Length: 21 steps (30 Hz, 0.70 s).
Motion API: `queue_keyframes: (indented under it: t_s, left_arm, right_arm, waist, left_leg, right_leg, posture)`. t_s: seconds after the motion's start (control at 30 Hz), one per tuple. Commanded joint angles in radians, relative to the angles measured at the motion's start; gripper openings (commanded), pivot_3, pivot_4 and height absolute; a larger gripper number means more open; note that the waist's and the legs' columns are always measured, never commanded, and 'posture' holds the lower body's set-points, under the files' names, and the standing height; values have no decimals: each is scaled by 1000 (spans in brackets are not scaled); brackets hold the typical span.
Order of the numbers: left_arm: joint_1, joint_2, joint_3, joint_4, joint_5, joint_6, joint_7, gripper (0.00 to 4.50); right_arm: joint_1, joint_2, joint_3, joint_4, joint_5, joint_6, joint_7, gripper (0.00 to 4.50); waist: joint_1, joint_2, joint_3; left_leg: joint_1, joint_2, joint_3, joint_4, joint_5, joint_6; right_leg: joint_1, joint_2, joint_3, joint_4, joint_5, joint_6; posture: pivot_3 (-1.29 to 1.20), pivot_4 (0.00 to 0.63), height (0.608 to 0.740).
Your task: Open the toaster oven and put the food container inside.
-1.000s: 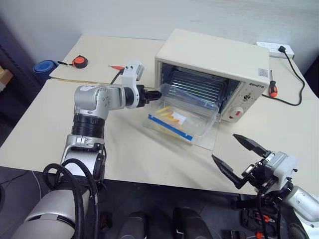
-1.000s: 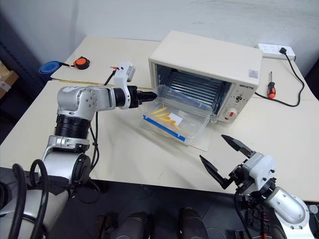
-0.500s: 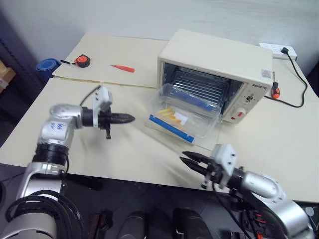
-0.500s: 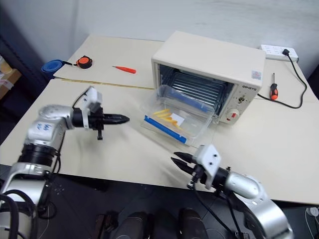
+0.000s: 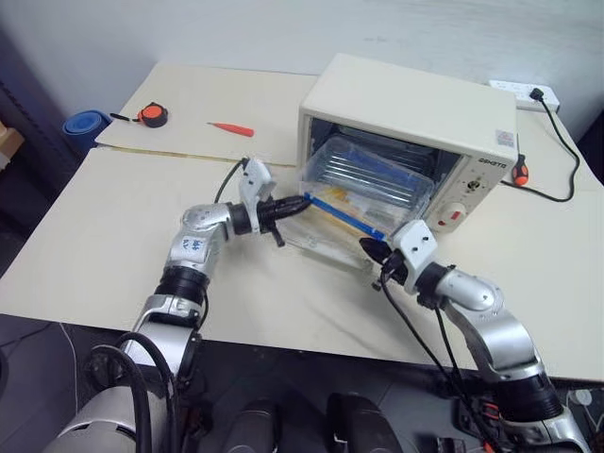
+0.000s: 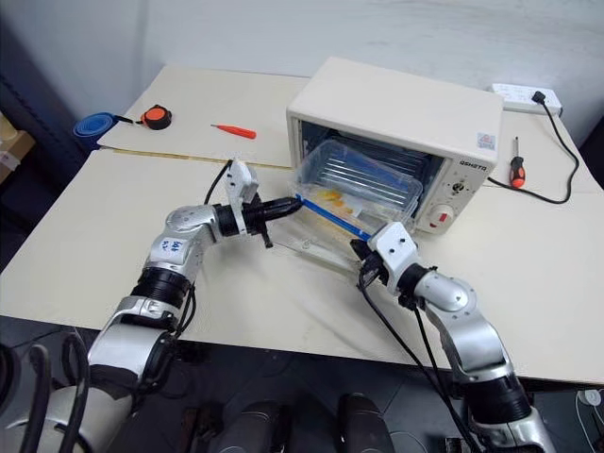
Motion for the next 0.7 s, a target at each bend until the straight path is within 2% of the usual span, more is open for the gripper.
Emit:
queue_keyframes:
  t_s: [0.03,0.17,0.33,0.43,0.53,0.63,0.7]
  left_arm:
    - [-12,-45,20,2,-1,-40,45,0]
    - [-51,-103,53,77,0,-83,127,0]
    - [-102,-134,79,186,17,-159,213,0]
    - [-119,-126,101,237,17,-188,236,0]
    - [-97,-93,99,213,7,-170,147,0]
    - [-39,10,97,126,-13,-106,-4,550]
    - [17,96,119,43,-59,-77,-141,1148]
  right_arm:
    - [-78,27,-47,73,-22,-53,-36,53]
    - [-165,64,-69,194,-94,-109,-144,53]
    - [-197,112,-96,252,-123,-132,-220,53]
    - [-188,136,-105,226,-87,-110,-200,53]
    - [-137,133,-109,113,-9,-48,-125,53]
    - [-25,55,-144,-69,62,15,-31,0]
    - [64,-10,-209,-159,101,34,13,0]
  waist:
    - [-1,0,0]
    - [1,0,0]
    - [1,0,0]
    - [1,0,0]
    - [-2,0,0]
    - [-7,0,0]
    - [-14,0,0]
  left_leg:
    - [0,0,0,0,0,0]
    - [0,0,0,1,0,0]
    - [0,0,0,0,0,-1]
    - [0,0,1,0,0,-1]
    - [0,0,1,0,1,-1]
    - [0,0,0,-1,0,-1]
    - [0,0,0,-1,0,-1]
  right_leg:
    - [0,0,0,0,0,0]
    - [0,0,0,0,0,0]
    - [0,0,0,0,0,0]
    - [0,0,0,0,0,0]
    - [-1,0,0,0,0,0]
    - [-1,1,0,0,0,0]
    - [-1,0,0,0,0,0]
  posture:
    - [0,150,740]
    - [0,150,740]
    - [0,150,740]
    - [0,150,740]
    - [0,150,740]
    - [0,150,740]
    - [0,150,740]
